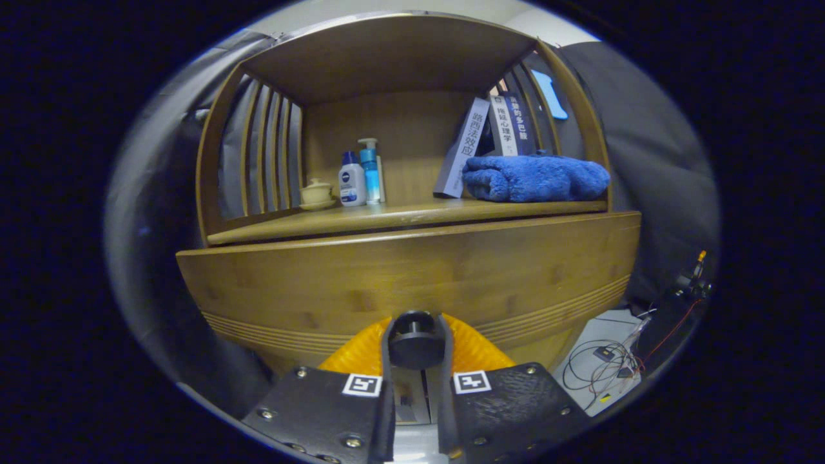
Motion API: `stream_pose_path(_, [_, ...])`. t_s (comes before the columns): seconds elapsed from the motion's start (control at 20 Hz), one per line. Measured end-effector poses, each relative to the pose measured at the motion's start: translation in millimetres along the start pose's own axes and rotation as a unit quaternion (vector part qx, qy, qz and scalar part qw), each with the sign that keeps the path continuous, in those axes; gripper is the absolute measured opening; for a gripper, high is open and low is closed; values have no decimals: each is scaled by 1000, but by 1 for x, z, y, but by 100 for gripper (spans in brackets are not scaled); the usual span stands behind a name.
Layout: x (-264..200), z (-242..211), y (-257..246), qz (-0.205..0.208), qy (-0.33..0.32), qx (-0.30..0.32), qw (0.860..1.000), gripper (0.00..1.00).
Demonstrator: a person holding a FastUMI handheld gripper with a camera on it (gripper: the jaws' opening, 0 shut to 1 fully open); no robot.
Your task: Pull open the drawer, take out the items inside it, and place them on the countertop above the cabinet.
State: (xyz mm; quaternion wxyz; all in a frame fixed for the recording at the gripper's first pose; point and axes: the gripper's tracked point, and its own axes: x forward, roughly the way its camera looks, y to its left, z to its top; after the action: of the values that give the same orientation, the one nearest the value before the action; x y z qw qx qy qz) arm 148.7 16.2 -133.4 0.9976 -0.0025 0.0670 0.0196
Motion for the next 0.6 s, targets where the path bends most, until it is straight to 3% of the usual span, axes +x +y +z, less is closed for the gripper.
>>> stream_pose_path(0.6, [-93, -30, -4, 25, 0, -10, 1000, 27])
